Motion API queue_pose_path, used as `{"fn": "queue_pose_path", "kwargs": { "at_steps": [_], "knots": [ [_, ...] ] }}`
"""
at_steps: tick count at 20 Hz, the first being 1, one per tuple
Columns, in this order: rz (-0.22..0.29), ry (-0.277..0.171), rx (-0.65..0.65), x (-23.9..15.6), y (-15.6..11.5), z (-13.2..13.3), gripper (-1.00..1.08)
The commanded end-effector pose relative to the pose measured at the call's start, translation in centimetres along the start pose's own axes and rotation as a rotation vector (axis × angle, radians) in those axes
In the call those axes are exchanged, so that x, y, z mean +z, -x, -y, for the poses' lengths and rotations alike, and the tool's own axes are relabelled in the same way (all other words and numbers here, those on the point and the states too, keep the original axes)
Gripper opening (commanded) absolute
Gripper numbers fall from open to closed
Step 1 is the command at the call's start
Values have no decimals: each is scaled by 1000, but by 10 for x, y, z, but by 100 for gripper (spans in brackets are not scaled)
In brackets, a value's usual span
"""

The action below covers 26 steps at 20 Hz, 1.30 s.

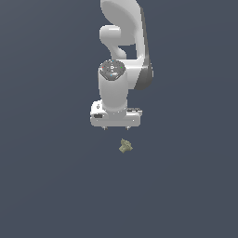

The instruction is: Pick up the object and move it to a goal position.

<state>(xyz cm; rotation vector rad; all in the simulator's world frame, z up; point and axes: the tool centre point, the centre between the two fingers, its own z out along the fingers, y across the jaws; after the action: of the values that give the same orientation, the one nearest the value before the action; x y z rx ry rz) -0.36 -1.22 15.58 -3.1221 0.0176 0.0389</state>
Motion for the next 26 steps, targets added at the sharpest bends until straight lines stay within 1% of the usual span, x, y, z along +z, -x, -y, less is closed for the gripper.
{"fn": "queue_pose_path", "kwargs": {
  "at_steps": [1, 9, 13, 20, 26],
  "knots": [
    [0, 0, 0, 0, 0, 0, 100],
    [-12, 16, -62, -5, -7, 5, 100],
    [-13, 18, -72, -6, -7, 5, 100],
    [-13, 15, -33, -2, -8, 7, 100],
    [-14, 13, 51, 5, -11, 10, 100]
  ]
}}
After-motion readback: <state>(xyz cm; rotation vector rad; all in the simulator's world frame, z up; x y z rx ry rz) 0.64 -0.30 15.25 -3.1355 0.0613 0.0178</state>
